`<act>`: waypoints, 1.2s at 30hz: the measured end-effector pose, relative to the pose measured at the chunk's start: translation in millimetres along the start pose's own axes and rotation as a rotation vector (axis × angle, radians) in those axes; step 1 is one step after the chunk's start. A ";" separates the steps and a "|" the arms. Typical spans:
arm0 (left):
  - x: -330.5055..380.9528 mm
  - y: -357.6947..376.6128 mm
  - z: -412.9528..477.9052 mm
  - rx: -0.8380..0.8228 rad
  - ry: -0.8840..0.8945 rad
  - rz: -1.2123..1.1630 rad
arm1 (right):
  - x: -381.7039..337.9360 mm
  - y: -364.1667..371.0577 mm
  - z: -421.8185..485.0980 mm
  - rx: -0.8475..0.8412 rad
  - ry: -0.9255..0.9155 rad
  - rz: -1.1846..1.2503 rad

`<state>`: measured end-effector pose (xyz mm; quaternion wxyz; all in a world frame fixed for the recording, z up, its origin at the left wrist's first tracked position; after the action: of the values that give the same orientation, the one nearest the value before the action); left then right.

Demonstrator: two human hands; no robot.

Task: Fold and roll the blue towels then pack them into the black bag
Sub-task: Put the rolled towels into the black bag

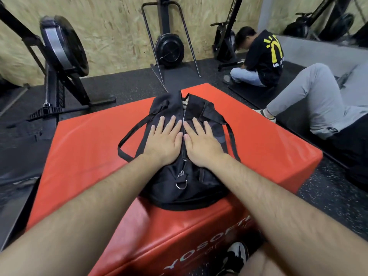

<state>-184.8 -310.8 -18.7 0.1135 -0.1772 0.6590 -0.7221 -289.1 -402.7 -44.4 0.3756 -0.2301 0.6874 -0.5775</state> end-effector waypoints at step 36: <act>43.5 -40.4 -188.1 0.033 -0.106 -0.599 | -66.1 -66.5 -177.7 0.005 -0.508 -0.077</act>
<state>-297.9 -152.4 13.1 -0.0675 -0.3992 0.5587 -0.7238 -395.4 -257.8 45.5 0.5143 -0.3928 0.5604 -0.5169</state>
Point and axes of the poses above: each hand's wrist, its own z-axis towards the middle knuckle, its own y-axis out of the palm, x = y × z, the point moved 4 cm from there along z, towards the middle knuckle, and after that the axes turned 7 degrees about -x, right-handed, at the moved point
